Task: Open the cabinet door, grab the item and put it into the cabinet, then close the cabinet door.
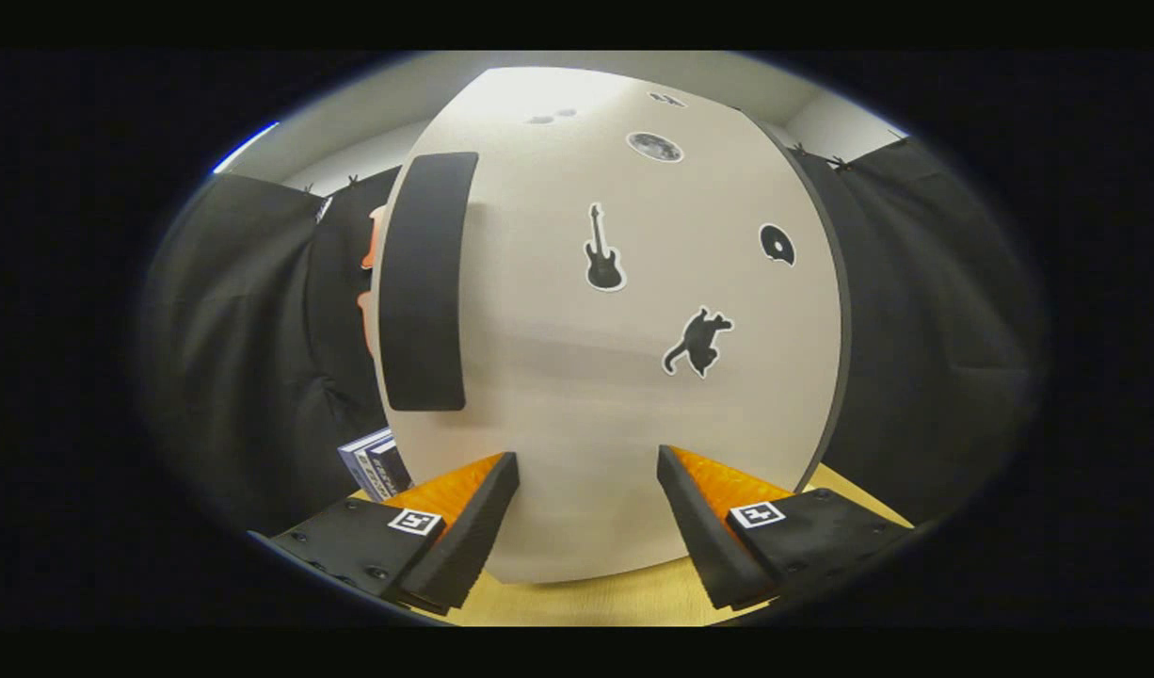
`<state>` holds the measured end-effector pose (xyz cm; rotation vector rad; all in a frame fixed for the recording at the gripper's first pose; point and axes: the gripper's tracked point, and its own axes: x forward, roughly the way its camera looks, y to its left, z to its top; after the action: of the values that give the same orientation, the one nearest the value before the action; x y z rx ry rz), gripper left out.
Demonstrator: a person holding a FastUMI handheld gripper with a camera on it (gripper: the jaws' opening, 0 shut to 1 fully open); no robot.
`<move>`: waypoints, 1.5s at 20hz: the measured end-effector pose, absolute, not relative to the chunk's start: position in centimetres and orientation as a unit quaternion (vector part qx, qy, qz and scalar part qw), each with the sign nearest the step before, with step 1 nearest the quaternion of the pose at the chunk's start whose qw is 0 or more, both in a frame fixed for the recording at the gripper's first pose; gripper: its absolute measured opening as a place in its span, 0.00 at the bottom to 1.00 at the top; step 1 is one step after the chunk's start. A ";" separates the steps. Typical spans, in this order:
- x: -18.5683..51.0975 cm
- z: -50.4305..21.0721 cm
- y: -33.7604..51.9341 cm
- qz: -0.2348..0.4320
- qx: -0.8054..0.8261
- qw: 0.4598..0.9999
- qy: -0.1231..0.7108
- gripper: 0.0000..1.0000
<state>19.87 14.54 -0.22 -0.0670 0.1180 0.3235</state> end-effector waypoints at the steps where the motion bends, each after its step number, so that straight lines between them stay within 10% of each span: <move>1: 20.0 -0.2 14.7 0.159 -0.031 0.985 0.059 0.96; 30: 11.6 9.1 3.8 0.055 0.009 0.998 0.011 0.96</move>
<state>11.55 3.84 9.11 0.0176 0.0217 0.1108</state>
